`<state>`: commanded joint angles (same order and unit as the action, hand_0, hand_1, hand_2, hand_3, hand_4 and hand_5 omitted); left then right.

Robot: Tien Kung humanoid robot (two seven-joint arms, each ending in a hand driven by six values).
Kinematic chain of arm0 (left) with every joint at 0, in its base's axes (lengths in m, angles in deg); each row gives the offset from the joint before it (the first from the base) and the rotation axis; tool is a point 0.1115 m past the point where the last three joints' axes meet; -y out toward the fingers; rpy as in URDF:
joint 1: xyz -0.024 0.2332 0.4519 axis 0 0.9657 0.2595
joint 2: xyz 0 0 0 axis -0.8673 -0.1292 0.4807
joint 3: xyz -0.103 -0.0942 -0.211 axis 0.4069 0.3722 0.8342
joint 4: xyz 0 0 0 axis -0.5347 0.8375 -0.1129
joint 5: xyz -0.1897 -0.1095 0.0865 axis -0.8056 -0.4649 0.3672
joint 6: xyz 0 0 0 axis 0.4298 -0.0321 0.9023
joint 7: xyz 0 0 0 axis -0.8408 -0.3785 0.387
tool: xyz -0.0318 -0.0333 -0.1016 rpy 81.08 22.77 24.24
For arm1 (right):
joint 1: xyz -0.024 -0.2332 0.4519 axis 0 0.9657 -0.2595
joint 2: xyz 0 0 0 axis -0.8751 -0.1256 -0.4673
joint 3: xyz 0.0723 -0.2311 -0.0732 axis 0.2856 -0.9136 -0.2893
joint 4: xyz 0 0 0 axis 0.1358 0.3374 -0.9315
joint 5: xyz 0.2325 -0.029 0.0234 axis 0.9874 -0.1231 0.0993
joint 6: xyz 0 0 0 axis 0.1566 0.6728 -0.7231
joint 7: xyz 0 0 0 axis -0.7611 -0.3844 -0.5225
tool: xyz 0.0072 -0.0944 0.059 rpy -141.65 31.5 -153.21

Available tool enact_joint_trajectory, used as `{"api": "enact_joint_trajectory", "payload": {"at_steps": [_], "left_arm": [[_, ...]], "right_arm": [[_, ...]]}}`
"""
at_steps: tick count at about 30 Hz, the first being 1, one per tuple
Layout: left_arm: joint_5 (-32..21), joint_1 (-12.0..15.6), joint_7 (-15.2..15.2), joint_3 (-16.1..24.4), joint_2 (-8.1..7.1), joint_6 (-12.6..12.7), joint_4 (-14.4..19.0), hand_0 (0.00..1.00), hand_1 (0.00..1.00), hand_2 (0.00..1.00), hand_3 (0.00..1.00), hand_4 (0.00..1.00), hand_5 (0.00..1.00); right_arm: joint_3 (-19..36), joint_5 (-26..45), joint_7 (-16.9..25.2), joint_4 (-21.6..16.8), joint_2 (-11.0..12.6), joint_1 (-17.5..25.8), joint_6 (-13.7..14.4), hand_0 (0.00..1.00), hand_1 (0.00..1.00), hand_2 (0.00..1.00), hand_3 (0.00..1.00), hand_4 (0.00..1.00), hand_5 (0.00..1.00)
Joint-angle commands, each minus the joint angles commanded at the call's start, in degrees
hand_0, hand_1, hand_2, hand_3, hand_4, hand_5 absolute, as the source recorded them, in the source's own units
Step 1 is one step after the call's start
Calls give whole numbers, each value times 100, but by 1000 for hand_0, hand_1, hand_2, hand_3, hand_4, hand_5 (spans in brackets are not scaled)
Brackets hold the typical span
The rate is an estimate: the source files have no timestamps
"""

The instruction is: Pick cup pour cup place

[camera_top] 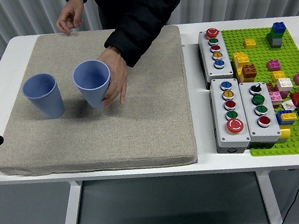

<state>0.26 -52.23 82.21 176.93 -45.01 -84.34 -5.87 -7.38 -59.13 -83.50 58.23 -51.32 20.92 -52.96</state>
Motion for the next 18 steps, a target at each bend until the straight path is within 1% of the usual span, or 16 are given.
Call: {"api": "enact_joint_trajectory", "payload": {"at_steps": [18], "left_arm": [[13, -21, -3, 22, 7, -4, 1, 851, 841, 925, 936, 827, 998]], "right_arm": [[2, 17, 7, 0, 10, -28, 2, 683, 689, 718, 653, 438, 169]]}}
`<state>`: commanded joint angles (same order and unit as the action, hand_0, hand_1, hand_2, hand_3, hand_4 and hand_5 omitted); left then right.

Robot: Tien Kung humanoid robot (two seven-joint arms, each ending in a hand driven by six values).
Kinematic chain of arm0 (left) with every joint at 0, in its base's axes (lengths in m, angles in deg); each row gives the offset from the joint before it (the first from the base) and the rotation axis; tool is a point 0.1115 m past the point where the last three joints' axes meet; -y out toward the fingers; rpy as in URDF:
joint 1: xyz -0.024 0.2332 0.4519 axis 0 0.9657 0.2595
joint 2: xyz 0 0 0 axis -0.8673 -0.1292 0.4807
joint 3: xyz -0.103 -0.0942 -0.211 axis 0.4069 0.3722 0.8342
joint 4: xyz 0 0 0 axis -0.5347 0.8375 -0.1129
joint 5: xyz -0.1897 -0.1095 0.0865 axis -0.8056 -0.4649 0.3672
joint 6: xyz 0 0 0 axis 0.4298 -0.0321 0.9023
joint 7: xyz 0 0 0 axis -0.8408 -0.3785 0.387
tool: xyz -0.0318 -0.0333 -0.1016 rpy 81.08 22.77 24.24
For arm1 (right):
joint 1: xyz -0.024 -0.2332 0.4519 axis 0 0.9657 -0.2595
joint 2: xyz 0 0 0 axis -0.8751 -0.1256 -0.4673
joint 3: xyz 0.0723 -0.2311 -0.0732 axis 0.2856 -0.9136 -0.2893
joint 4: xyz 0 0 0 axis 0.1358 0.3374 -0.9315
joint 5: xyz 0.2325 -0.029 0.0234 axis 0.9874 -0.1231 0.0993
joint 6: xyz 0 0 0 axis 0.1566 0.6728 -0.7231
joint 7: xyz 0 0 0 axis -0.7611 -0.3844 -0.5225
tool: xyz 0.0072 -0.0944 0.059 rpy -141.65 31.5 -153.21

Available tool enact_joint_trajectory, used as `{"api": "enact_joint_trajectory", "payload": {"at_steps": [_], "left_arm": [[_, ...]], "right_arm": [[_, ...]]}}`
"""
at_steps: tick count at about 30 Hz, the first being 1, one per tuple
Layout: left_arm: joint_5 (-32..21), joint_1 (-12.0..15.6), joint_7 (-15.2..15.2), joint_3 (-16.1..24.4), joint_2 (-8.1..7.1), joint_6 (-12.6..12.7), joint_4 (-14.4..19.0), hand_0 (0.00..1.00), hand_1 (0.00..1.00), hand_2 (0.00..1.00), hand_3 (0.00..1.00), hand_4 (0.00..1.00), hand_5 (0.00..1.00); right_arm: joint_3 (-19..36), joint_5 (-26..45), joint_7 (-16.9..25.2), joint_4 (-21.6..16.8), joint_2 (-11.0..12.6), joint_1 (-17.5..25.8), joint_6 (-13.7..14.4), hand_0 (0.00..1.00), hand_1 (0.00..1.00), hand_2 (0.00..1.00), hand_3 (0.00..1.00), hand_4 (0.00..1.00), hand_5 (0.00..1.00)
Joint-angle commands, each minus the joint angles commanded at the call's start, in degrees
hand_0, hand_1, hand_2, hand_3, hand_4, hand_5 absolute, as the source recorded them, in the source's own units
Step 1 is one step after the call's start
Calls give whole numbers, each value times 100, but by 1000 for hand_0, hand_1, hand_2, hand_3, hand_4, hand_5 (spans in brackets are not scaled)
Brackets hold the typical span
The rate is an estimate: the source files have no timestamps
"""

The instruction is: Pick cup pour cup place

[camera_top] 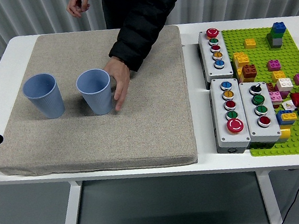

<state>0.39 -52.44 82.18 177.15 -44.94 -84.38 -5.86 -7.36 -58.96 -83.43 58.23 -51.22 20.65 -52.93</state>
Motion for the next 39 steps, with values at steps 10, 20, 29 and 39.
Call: {"api": "enact_joint_trajectory", "payload": {"at_steps": [10, 20, 29, 39], "left_arm": [[473, 39, 16, 62, 35, -29, -168, 855, 845, 923, 935, 940, 805], [1574, 289, -37, 46, -86, -1030, -307, 931, 918, 998, 998, 998, 647], [1858, 603, -149, 72, -167, -1188, -377, 985, 977, 998, 998, 998, 586], [1671, 1141, -137, 82, -277, -1258, -246, 975, 966, 998, 998, 998, 567]], "right_arm": [[-16, 22, 7, 0, 1, -8, 3, 683, 688, 718, 653, 438, 169], [-14, 15, 9, 0, -9, 1, 5, 683, 688, 718, 653, 438, 169], [-25, -35, -6, 0, -17, 37, 0, 683, 688, 716, 652, 439, 169], [-33, -108, -19, 0, -8, 45, -21, 682, 686, 715, 653, 438, 171]]}}
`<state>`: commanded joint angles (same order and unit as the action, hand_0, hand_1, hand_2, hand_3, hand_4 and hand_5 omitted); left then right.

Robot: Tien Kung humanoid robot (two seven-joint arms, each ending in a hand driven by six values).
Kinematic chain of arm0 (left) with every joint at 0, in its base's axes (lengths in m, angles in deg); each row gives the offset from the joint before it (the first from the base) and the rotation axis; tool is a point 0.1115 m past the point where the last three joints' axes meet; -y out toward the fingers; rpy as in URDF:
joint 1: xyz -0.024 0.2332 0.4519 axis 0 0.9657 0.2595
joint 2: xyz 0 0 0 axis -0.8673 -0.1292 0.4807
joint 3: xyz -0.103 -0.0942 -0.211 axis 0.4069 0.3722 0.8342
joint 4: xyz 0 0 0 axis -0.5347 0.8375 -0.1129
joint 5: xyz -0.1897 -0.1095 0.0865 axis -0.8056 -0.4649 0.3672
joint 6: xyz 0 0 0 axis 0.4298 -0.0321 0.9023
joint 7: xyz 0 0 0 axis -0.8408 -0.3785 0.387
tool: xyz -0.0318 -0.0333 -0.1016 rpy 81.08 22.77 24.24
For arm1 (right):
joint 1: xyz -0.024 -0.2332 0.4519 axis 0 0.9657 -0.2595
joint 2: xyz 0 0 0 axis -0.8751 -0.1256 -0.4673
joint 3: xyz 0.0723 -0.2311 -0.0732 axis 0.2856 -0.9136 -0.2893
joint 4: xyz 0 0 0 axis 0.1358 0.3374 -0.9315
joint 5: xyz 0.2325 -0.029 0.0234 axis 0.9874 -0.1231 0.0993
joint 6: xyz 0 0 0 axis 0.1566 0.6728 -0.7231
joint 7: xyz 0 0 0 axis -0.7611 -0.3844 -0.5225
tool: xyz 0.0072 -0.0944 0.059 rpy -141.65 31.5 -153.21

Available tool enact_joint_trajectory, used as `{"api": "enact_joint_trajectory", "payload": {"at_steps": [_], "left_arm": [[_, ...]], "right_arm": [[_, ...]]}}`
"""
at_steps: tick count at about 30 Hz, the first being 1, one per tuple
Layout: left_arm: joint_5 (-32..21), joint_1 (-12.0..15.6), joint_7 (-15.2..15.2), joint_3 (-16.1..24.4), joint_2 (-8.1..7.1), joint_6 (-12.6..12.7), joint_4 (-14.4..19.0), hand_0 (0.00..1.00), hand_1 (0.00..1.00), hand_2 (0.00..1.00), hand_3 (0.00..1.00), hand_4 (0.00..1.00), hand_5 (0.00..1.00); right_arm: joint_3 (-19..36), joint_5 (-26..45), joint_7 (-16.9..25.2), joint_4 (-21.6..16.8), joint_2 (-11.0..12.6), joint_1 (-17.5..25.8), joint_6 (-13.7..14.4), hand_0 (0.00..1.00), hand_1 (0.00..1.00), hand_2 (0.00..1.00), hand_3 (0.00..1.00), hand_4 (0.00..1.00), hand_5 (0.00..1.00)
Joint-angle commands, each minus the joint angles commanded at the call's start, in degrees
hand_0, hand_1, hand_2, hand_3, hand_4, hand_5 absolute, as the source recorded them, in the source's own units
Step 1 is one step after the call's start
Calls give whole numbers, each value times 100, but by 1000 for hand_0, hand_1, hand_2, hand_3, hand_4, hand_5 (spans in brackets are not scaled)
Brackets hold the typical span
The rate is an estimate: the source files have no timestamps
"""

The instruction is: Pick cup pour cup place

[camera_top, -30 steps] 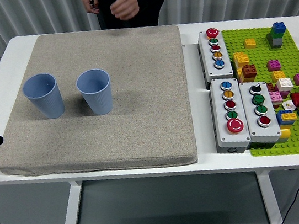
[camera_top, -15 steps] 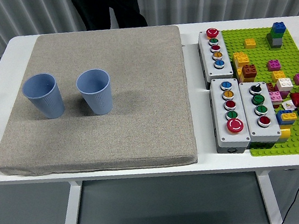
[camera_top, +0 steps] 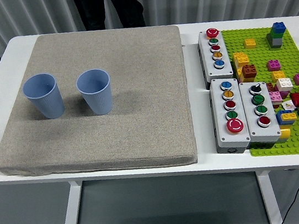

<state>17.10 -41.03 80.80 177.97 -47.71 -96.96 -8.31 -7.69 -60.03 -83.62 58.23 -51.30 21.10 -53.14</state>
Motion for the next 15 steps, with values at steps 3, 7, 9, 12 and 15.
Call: {"api": "enact_joint_trajectory", "payload": {"at_steps": [3, 7, 9, 12, 15], "left_arm": [[-85, 170, 36, -76, -37, 48, 50, 975, 966, 998, 998, 998, 567], [-234, 353, 105, -340, -52, 186, -51, 970, 958, 998, 998, 998, 562], [-313, 382, 152, -432, -19, 261, -112, 970, 958, 998, 998, 998, 562], [-568, 437, 211, -513, 107, 249, -270, 945, 939, 998, 998, 998, 562], [-615, 491, 230, -512, 229, 251, -351, 945, 939, 998, 998, 998, 562]], "right_arm": [[-10, 31, 11, 0, 6, -10, 2, 682, 686, 715, 653, 438, 171], [-36, 79, 21, 0, 10, -34, -2, 683, 686, 715, 652, 437, 171], [-38, 73, 17, 0, 10, -45, -7, 683, 686, 715, 652, 437, 171], [-42, 48, 6, 0, 7, -64, -24, 682, 686, 710, 653, 439, 172], [-68, 75, 8, 0, 1, -79, -31, 682, 686, 710, 653, 439, 172]]}}
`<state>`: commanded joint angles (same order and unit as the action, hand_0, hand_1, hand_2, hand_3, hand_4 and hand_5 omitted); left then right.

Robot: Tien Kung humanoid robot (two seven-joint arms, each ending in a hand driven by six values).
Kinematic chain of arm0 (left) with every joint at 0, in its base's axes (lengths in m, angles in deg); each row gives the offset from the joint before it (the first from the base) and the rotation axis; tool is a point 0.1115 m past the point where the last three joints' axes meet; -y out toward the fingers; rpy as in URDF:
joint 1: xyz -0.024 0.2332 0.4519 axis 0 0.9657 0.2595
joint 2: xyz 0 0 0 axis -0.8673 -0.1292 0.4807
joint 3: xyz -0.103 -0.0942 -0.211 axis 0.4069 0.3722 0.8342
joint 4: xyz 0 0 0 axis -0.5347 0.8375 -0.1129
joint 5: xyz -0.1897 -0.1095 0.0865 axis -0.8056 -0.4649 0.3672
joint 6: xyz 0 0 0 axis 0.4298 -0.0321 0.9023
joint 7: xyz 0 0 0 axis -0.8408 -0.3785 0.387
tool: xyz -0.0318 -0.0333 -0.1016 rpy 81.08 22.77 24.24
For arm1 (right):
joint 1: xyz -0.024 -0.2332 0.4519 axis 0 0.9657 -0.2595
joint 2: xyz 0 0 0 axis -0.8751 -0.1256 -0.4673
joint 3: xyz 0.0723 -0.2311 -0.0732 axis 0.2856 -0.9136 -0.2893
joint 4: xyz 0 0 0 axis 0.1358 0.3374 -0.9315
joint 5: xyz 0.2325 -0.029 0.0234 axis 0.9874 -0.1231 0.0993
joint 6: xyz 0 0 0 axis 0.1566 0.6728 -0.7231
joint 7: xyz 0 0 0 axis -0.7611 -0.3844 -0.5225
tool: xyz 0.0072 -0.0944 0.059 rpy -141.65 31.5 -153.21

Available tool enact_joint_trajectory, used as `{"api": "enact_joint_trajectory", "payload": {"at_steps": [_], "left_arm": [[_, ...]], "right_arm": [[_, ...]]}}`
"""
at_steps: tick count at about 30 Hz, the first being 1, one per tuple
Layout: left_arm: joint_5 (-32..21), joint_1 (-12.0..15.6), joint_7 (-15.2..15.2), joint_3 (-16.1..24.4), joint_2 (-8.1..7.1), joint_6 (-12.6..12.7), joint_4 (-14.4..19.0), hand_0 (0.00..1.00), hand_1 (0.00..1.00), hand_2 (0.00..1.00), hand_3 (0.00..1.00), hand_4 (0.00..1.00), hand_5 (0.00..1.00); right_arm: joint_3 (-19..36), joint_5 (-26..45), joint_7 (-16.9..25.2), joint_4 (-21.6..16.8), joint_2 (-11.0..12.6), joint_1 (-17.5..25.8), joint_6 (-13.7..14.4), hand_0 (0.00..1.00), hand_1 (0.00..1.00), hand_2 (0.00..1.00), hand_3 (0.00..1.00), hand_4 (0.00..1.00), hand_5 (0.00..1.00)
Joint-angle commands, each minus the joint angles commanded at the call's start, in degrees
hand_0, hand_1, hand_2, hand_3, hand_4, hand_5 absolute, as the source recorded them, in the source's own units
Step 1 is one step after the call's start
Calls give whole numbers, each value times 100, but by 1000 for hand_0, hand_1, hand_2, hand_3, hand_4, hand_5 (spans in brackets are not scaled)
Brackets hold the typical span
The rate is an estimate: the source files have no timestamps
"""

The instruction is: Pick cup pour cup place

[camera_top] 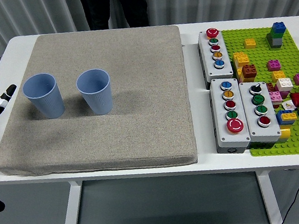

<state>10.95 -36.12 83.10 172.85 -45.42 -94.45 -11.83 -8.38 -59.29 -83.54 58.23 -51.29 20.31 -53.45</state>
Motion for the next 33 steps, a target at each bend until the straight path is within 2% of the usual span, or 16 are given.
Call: {"api": "enact_joint_trajectory", "payload": {"at_steps": [7, 12, 20, 21, 26, 27, 33], "left_arm": [[17, 90, 35, 14, 258, -6, -117, 946, 935, 998, 998, 998, 562], [-66, 189, 37, -21, 259, -16, -47, 947, 934, 998, 998, 998, 559], [-345, 395, 67, -138, 201, -54, 331, 944, 931, 998, 998, 998, 558], [-349, 402, 78, -149, 201, -55, 350, 941, 934, 998, 998, 998, 401], [-293, 402, 143, -169, 209, -82, 380, 941, 934, 998, 998, 998, 401], [-292, 404, 149, -170, 209, -84, 382, 941, 929, 998, 998, 912, 148], [-253, 413, 152, -186, 203, -133, 403, 942, 929, 998, 998, 912, 130]], "right_arm": [[-3, -2, -17, 0, -14, -10, -16, 682, 686, 707, 653, 439, 170], [5, -13, -20, 0, -11, -4, -18, 682, 686, 706, 652, 438, 171], [7, -15, -23, 0, -5, -11, -18, 682, 685, 705, 652, 438, 171], [5, -12, -23, 0, -6, -10, -17, 682, 684, 703, 652, 438, 171], [3, -21, -29, 0, -8, -1, -18, 682, 684, 703, 652, 438, 171], [3, -23, -30, 0, -9, 3, -18, 682, 684, 701, 652, 438, 171], [9, -43, -36, 0, -17, 26, -22, 681, 684, 701, 652, 437, 170]]}}
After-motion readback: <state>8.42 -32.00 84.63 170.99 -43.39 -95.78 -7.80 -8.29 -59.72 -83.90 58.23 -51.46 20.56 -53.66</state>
